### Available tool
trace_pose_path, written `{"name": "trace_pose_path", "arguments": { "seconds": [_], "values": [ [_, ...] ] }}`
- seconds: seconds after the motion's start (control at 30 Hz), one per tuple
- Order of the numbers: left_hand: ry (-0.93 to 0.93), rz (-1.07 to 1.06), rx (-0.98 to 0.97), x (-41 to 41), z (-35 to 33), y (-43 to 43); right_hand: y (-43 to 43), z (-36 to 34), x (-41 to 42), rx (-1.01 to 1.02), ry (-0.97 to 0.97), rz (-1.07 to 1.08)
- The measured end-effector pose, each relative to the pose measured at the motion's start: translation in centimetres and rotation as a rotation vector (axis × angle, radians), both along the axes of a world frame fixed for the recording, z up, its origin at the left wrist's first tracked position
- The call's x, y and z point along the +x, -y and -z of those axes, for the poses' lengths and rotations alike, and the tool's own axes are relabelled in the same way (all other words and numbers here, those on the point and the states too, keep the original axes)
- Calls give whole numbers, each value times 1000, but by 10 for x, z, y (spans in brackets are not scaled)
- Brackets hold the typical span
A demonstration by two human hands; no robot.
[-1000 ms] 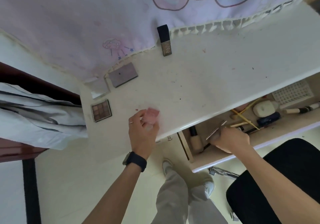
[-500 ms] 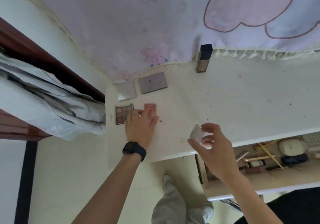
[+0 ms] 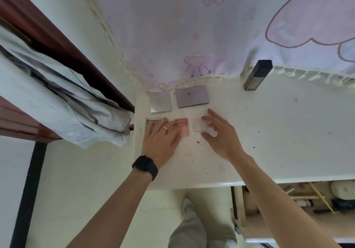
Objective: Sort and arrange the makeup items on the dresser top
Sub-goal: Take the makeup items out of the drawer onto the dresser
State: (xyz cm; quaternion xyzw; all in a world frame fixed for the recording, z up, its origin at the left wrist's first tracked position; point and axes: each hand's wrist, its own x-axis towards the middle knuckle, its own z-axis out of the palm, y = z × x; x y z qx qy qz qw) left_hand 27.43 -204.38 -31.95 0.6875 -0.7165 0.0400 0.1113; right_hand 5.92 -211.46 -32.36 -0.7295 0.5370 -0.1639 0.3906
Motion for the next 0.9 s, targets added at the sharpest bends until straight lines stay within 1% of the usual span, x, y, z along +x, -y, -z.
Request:
{"name": "trace_pose_path", "arguments": {
  "seconds": [0.1,0.37,0.5,0.57,0.67,0.77,0.9],
  "values": [
    [-35,-11,-13,1,4,0,-4,5,-5,2,98,60],
    [-72,-24,-3,1,7,3,6,6,3,-21,93,98],
    [-95,-40,18,-3,4,4,3,4,8,16,85,124],
    [-99,-67,50,-6,-1,5,2,-1,9,57,96,136],
    [-127,-83,167,-12,-7,1,-6,-10,5,129,148,160],
    [-153,-33,219,-30,-13,-9,-34,-17,-9,176,235,245],
    [-276,115,172,-90,-22,-38,-107,-23,-56,155,346,477]
  ]
}}
